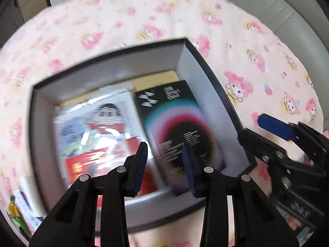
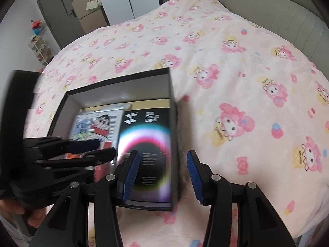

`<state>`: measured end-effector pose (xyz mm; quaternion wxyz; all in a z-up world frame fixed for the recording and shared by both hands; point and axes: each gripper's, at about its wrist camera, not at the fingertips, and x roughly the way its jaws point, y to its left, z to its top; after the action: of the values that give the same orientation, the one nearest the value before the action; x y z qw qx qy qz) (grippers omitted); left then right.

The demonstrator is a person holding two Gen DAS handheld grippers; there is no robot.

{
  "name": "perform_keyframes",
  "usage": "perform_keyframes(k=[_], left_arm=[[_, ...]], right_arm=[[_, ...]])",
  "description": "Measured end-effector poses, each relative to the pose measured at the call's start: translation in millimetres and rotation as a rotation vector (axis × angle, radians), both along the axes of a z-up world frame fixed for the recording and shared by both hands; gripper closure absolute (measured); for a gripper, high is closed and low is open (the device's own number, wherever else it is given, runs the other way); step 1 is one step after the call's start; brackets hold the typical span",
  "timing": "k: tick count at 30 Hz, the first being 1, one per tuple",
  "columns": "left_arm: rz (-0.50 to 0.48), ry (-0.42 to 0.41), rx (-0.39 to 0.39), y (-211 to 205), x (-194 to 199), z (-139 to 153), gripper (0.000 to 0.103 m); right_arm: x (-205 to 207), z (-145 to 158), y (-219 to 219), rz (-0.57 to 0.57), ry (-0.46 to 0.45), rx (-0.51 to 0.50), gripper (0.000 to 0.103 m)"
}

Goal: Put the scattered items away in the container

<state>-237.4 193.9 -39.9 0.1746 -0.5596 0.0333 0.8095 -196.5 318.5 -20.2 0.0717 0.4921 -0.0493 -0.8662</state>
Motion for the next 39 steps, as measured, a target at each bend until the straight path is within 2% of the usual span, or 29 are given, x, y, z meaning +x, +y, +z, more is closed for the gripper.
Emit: perform_keyframes(k=[4,5,7,11,15,19,26,31,39], left_arm=[[0.039,0.064,-0.010,-44.6,24.4,29.6,0.061],[0.058,0.084,-0.015,-52.5,28.0,34.6,0.056],[0.101,0.124,-0.037,-65.0,33.5,41.5,0.051],[0.172,0.216,-0.066,-88.6,43.5,60.1,0.033],[0.217,0.267,-0.045,-114.3,54.7,76.9,0.015],[0.237,0.301,-0.033,-125.1,65.3,87.4,0.014],[0.261,0.345,-0.010,-135.5,89.5,100.2,0.013],[0.298,0.374,-0.024,-150.7,114.2,105.7,0.012],[0.389,0.378,-0.055,-198.4,158.3,101.7,0.010]], right_arm=[[3.4,9.8,-26.8,0.040,0.018,0.004,0.059],[4.1,12.0,-33.3,0.048,0.024,0.009,0.058],[5.6,17.4,-47.1,0.060,0.036,0.017,0.056],[5.6,27.8,-65.4,0.060,0.053,0.015,0.051],[9.1,41.3,-78.3,0.040,0.083,0.029,0.042],[14.5,52.7,-86.8,0.031,0.114,0.042,0.037],[33.6,68.5,-95.8,0.029,0.157,0.053,0.036],[47.3,75.1,-108.1,0.071,0.169,0.043,0.036],[71.7,74.2,-159.1,0.189,0.181,0.030,0.036]])
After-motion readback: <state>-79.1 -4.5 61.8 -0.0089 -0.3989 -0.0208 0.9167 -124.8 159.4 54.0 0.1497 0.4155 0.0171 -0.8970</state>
